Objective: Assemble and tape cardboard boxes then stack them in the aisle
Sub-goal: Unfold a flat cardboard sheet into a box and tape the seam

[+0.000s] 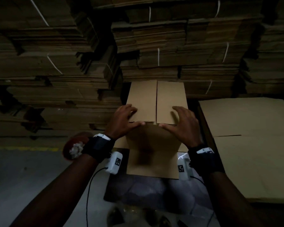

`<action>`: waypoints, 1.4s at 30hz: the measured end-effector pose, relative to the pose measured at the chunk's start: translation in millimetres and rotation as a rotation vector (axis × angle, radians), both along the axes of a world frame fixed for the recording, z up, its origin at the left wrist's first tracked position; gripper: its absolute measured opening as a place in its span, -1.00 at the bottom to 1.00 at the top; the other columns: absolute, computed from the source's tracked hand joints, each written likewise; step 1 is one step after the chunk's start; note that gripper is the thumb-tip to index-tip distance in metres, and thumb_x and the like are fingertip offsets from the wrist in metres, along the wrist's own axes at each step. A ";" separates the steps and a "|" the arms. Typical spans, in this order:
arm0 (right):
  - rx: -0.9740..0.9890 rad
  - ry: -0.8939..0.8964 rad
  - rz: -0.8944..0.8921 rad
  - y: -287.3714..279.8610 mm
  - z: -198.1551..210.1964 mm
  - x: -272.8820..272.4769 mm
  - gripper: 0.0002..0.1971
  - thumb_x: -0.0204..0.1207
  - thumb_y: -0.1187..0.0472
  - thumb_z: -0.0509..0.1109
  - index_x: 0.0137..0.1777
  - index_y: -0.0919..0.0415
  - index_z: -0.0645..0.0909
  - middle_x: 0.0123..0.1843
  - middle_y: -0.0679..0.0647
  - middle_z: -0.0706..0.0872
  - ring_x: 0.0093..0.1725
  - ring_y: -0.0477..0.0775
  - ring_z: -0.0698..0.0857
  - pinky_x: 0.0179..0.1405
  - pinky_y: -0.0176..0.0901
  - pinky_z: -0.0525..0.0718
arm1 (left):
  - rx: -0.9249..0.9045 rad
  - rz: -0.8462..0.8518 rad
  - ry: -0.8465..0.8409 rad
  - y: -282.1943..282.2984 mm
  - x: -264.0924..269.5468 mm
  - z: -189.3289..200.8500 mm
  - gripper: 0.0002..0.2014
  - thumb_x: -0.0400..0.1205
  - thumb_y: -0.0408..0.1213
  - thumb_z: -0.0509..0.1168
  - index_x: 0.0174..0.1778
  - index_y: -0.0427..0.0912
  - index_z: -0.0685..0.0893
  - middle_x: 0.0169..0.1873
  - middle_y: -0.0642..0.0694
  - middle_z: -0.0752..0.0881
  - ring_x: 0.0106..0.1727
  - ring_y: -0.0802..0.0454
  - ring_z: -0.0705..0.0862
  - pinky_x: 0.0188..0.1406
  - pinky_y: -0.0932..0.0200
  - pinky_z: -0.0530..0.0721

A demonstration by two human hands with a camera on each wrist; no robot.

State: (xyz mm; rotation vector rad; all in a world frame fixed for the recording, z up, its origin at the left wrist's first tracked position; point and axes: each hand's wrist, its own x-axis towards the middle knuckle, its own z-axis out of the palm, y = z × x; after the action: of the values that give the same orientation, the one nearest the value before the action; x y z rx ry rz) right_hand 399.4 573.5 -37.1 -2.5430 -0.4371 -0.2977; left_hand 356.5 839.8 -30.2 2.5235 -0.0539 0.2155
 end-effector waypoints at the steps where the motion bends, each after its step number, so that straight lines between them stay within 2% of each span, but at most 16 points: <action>1: 0.035 -0.012 -0.007 0.2 -1.7 -0.2 -0.10 0.32 -0.46 0.51 0.57 0.05 0.50 0.55 0.07 0.58 0.52 0.15 0.50 0.43 0.25 0.56 | -0.052 -0.001 -0.037 0.7 -1.2 0.8 -0.31 0.48 0.20 0.51 0.47 -0.08 0.61 0.55 -0.11 0.52 0.53 0.05 0.43 0.43 0.05 0.45; 7: 0.476 -0.066 -0.133 -4.4 5.8 -8.8 -0.23 0.59 -0.41 0.16 0.64 0.11 0.41 0.38 0.11 0.70 0.25 -0.01 0.68 0.14 -0.20 0.65 | -0.380 0.066 -0.149 6.5 -14.5 1.7 -0.40 0.65 0.25 0.32 0.53 -0.01 0.52 0.33 0.08 0.66 0.24 0.38 0.61 0.19 0.22 0.65; 9: 0.603 -0.187 -0.284 -6.9 12.4 -10.6 -0.31 0.70 -0.30 0.04 0.66 0.15 0.35 0.00 0.07 0.78 -0.15 -0.15 0.71 -0.25 -0.42 0.52 | -0.458 0.177 -0.229 8.2 -18.6 -2.7 -0.45 0.73 0.13 0.19 0.60 -0.05 0.43 0.14 0.17 0.70 0.03 0.60 0.63 -0.06 0.48 0.62; 11: 0.693 -0.302 -0.467 -13.2 16.6 -8.9 -0.40 0.76 -0.14 0.09 0.69 0.20 0.29 -0.15 0.04 0.73 -0.29 -0.11 0.67 -0.38 -0.28 0.47 | -0.521 0.362 -0.317 9.8 -21.8 -7.5 -0.47 0.78 0.01 0.14 0.66 -0.12 0.33 -0.10 0.26 0.66 -0.19 0.62 0.63 -0.30 0.56 0.52; 13: 0.641 -0.421 -0.604 -23.2 16.3 -4.0 -0.39 0.71 0.11 0.26 0.70 0.27 0.23 0.24 0.25 0.70 0.12 0.15 0.70 -0.02 -0.15 0.59 | -0.599 0.493 -0.437 12.4 -24.5 -8.6 -0.42 0.78 -0.05 0.18 0.70 -0.18 0.24 0.08 0.12 0.70 -0.03 0.57 0.64 -0.14 0.59 0.55; 16: 0.097 -0.360 -0.790 -40.1 14.9 3.3 -0.31 0.46 0.24 0.34 0.64 0.17 0.31 0.66 0.34 0.32 0.65 0.35 0.28 0.50 0.37 0.32 | -0.551 0.580 -0.630 27.8 -21.8 -17.0 -0.31 0.71 -0.28 0.27 0.71 -0.34 0.13 0.60 -0.27 0.36 0.51 0.16 0.44 0.40 0.48 0.44; 19: -0.206 -0.088 -0.585 -48.2 12.0 17.3 -0.49 0.57 0.24 0.36 0.54 0.15 0.46 0.62 0.31 0.41 0.66 0.35 0.29 0.54 0.52 0.19 | -0.105 0.663 -0.584 47.1 -18.7 -25.5 -0.50 0.63 -0.27 0.23 0.54 -0.21 0.50 0.59 -0.34 0.34 0.59 -0.34 0.29 0.56 -0.18 0.35; 22: -0.121 0.157 -0.314 -43.3 20.5 35.6 -0.52 0.71 0.12 0.28 0.60 0.21 0.45 0.58 0.29 0.50 0.53 0.30 0.49 0.52 0.23 0.43 | 0.153 0.587 -0.324 49.0 -12.6 -26.5 -0.65 0.64 -0.05 0.17 0.24 -0.04 0.72 0.49 -0.18 0.50 0.58 -0.32 0.31 0.52 -0.51 0.19; 24: -0.044 0.326 -0.263 -32.0 32.0 47.1 -0.44 0.79 -0.07 0.18 0.72 0.10 0.30 0.65 0.26 0.47 0.55 0.32 0.50 0.46 0.10 0.45 | 0.049 0.466 -0.108 41.4 -6.6 -24.9 -0.44 0.65 0.27 0.04 0.45 0.06 0.56 0.56 -0.12 0.46 0.64 -0.23 0.28 0.55 -0.58 0.11; 27: -0.011 0.506 -0.222 -17.8 34.1 61.1 -0.38 0.77 -0.32 0.00 0.78 -0.21 0.05 0.71 0.19 0.41 0.59 0.38 0.48 0.52 0.12 0.42 | -0.300 0.317 0.224 30.6 1.0 -30.6 0.03 0.39 0.70 -0.07 0.71 0.15 0.18 0.74 -0.06 0.21 0.75 -0.16 0.11 0.63 -0.50 0.10; 30: 0.071 0.553 -0.199 -13.2 28.0 69.2 -0.42 0.77 -0.31 -0.02 0.74 -0.44 -0.11 0.75 0.09 0.33 0.60 0.37 0.47 0.49 0.12 0.42 | -0.446 0.249 0.302 24.3 1.9 -37.0 0.23 0.25 0.72 0.14 0.77 0.09 0.04 0.77 -0.03 0.12 0.75 -0.13 0.14 0.67 -0.34 0.21; 33: 0.107 0.558 -0.184 -15.4 24.7 66.0 -0.43 0.78 -0.25 0.01 0.71 -0.53 -0.14 0.63 0.16 0.52 0.40 0.31 0.64 0.18 -0.02 0.54 | -0.450 0.267 0.276 26.7 2.5 -37.2 0.19 0.27 0.67 0.23 0.76 0.10 0.12 0.76 -0.06 0.14 0.74 -0.17 0.12 0.67 -0.30 0.21; 35: 0.099 0.547 -0.187 -18.8 24.2 57.7 -0.45 0.75 -0.32 0.02 0.69 -0.56 -0.08 0.49 0.23 0.62 0.27 0.33 0.71 0.09 0.11 0.76 | -0.387 0.303 0.283 31.3 4.6 -34.2 0.08 0.34 0.62 0.27 0.73 0.18 0.17 0.77 -0.11 0.06 0.77 -0.18 -0.05 0.68 -0.34 0.07; 38: 0.061 0.495 -0.188 -28.5 22.2 44.8 -0.48 0.77 -0.31 0.00 0.72 -0.47 0.05 0.66 0.17 0.49 0.45 0.41 0.60 0.38 0.30 0.66 | -0.341 0.394 0.224 36.3 9.5 -22.7 -0.13 0.45 0.45 0.39 0.66 0.29 0.30 0.77 -0.12 -0.10 0.75 -0.20 -0.20 0.64 -0.47 0.03; 40: 0.006 0.454 -0.159 -38.9 18.6 37.7 -0.49 0.82 -0.14 0.06 0.74 -0.38 0.11 0.58 0.20 0.57 0.47 0.40 0.59 0.41 0.17 0.59 | -0.332 0.479 0.165 41.3 15.7 -18.8 -0.22 0.50 0.33 0.44 0.62 0.21 0.38 0.72 -0.16 0.03 0.69 -0.30 0.05 0.55 -0.41 0.28; 42: -0.088 0.392 -0.080 -49.8 11.2 35.0 -0.40 0.78 0.04 0.21 0.68 -0.45 0.07 0.23 0.24 0.71 0.26 0.40 0.69 0.14 0.09 0.63 | -0.418 0.507 0.105 44.0 24.2 -14.3 -0.24 0.53 0.26 0.46 0.58 0.05 0.40 0.55 -0.26 0.38 0.48 -0.29 0.44 0.30 -0.16 0.51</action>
State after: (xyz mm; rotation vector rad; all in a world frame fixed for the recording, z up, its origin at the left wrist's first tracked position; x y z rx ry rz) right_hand 434.4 523.7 -25.9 -2.6235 -0.2013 0.1964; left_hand 380.7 883.8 -44.5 2.0841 0.6141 0.2624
